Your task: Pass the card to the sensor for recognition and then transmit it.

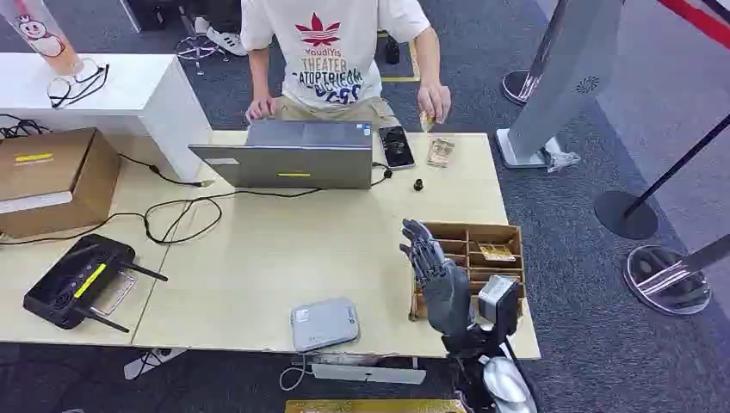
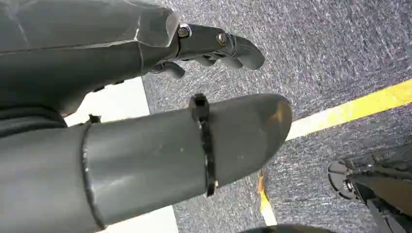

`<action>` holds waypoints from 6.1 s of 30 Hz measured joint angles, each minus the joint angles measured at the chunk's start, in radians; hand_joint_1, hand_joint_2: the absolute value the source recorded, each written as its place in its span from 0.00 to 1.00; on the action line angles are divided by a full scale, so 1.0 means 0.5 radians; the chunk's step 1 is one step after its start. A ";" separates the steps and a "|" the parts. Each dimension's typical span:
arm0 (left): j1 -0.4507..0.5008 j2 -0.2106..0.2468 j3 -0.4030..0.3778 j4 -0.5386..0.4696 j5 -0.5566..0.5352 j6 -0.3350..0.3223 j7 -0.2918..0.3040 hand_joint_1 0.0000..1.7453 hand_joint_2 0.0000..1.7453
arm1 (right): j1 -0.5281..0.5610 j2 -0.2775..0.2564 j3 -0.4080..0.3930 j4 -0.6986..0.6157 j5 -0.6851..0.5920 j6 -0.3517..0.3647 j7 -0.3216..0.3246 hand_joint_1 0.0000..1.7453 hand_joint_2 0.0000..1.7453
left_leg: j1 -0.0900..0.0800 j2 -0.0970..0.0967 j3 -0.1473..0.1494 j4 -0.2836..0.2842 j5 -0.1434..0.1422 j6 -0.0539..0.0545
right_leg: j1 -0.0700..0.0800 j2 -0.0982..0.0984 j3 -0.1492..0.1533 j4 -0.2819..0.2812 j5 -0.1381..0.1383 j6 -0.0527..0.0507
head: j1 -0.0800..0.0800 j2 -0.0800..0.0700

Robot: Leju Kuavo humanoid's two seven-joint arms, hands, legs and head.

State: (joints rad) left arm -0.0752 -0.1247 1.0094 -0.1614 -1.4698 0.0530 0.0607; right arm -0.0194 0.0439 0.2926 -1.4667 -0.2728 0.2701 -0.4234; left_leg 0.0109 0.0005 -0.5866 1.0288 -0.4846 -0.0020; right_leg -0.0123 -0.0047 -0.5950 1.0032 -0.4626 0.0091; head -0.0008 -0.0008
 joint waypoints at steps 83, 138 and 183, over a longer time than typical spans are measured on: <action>-0.155 -0.050 -0.192 -0.007 0.057 -0.093 0.172 0.00 0.00 | -0.725 -0.049 0.301 0.352 1.952 -1.650 -0.092 0.76 1.00 | 0.000 0.000 0.000 0.000 0.001 -0.001 | 0.000 0.001 0.000 0.001 0.000 0.000 | 0.000 0.000; -0.051 -0.002 -0.192 -0.007 0.169 -0.052 0.110 0.00 0.00 | -0.855 -0.053 0.451 0.537 1.693 -1.649 -0.179 0.92 1.00 | 0.000 0.000 0.000 0.000 0.001 -0.001 | 0.000 0.000 0.000 0.001 0.000 0.000 | -0.001 0.000; -0.042 0.008 -0.186 -0.006 0.185 -0.058 0.146 0.00 0.00 | -0.853 -0.053 0.465 0.504 0.957 -1.020 -0.254 1.00 1.00 | 0.000 0.000 0.000 0.000 0.001 -0.001 | 0.000 0.001 0.000 0.001 0.000 0.000 | 0.000 0.000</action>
State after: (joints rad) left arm -0.0960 -0.1209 0.9163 -0.1644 -1.3771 0.0240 0.1335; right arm -0.4460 0.0172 0.5249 -1.2146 0.2056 -0.2399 -0.5505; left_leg 0.0110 0.0004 -0.5865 1.0287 -0.4841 -0.0025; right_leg -0.0121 -0.0045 -0.5948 1.0037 -0.4626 0.0089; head -0.0008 -0.0008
